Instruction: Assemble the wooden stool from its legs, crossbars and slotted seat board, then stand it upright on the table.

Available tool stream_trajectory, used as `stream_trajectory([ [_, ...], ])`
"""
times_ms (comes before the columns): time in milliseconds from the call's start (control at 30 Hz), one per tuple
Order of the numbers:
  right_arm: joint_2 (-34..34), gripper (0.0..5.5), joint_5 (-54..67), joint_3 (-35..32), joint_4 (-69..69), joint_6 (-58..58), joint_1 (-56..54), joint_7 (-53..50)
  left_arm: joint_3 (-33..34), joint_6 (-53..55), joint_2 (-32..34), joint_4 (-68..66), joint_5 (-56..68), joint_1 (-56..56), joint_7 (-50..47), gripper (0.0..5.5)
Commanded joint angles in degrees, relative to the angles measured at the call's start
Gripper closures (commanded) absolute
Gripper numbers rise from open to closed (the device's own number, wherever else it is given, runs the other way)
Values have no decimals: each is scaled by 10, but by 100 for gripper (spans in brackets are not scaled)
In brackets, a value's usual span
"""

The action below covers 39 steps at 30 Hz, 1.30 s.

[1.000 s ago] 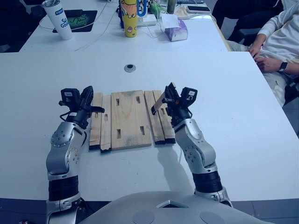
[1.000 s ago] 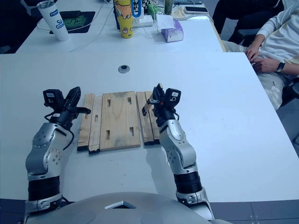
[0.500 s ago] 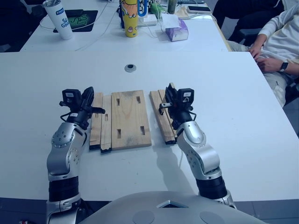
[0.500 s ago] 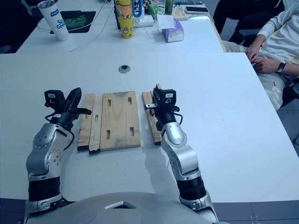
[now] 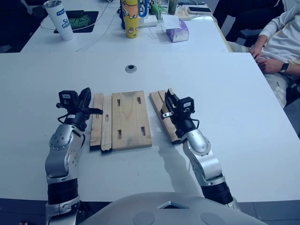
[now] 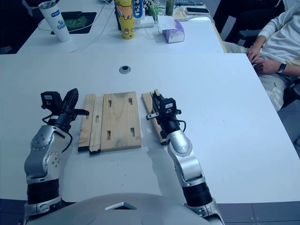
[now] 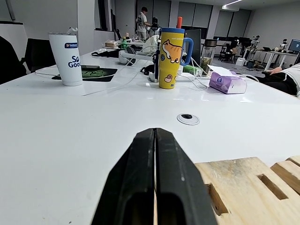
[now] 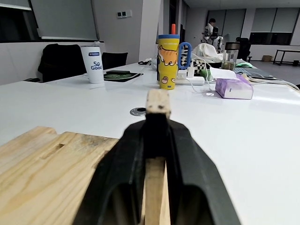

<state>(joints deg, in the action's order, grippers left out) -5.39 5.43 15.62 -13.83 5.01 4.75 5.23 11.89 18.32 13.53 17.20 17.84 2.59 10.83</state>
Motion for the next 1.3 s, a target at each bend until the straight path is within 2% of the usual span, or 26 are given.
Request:
stream_trajectory([
  [33, -28, 506, -7, -13, 60, 15, 26, 33, -4, -13, -14, -2, -10, 6, -10, 550],
  [200, -27, 506, -14, -20, 59, -3, -23, 53, -2, -39, -34, -12, -17, 4, -25, 550],
  [233, -28, 469, -12, -22, 59, -1, -35, 59, -2, -45, -38, -14, -19, 4, -29, 550],
  [367, -34, 410, -13, -33, 58, 13, -79, 73, 1, -70, -55, -25, -24, 5, -44, 550],
  [600, -27, 407, 1, -54, 3, 31, -164, 87, -3, -104, -81, -38, -35, 8, -65, 550],
  [800, -10, 407, 37, -87, -54, 110, -265, 77, -4, -121, -94, -40, -41, 17, -73, 550],
  [967, -8, 481, 59, -99, -62, 167, -345, 85, -4, -130, -103, -38, -45, 33, -81, 550],
  [1100, -43, 547, 43, -59, 4, 213, -290, 129, -7, -135, -108, -44, -49, 28, -84, 550],
  [1167, -66, 547, 23, -34, 40, 230, -244, 141, -6, -137, -108, -48, -49, 24, -85, 550],
  [1300, -62, 547, 29, -27, 48, 249, -204, 147, -6, -142, -107, -54, -48, 21, -83, 550],
])
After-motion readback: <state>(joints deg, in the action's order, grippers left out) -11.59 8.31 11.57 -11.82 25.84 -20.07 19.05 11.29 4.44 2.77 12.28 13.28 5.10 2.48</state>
